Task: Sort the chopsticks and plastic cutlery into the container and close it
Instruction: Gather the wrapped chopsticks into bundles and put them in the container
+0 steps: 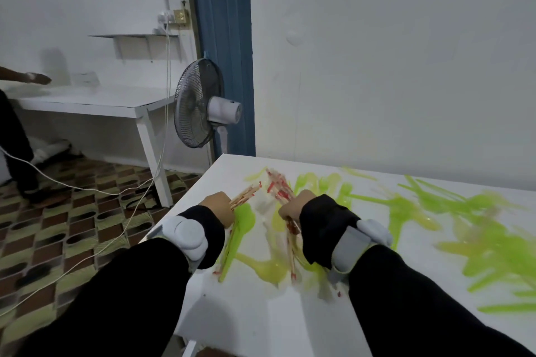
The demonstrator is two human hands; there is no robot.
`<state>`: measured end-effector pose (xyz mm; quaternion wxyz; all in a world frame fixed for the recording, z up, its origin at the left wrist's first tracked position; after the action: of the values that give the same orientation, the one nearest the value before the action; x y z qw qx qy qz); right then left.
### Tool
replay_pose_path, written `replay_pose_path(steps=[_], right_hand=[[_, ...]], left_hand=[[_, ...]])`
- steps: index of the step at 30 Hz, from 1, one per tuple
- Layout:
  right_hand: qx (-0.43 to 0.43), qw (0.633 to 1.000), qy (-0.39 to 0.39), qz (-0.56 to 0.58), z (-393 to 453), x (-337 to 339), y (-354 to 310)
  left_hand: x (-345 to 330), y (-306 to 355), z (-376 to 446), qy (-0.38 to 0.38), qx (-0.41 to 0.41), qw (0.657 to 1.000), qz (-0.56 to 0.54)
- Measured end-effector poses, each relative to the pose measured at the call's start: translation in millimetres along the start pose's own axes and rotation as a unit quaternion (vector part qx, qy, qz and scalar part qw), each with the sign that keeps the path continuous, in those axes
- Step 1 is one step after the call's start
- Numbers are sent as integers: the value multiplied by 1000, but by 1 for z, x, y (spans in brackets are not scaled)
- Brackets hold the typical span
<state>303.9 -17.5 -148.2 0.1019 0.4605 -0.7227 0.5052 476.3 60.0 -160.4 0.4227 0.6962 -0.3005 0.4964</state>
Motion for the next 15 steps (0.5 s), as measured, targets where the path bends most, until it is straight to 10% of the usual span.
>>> replay_pose_path(steps=[15], right_hand=[[61, 988, 86, 109, -40, 65, 19]], left_hand=[[-17, 20, 10, 20, 22, 999, 36]])
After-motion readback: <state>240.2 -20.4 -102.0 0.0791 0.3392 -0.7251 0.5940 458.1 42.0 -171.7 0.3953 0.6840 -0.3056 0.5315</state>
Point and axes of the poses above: each hand's wrist, its own z-axis towards the middle knuckle, its own x-axis out of the back of the hand, y = z × x, the point moved 3 cm from there along z, towards the middle knuckle, and after that the axes turned 8 degrees about -x, right-handed, at the moved point
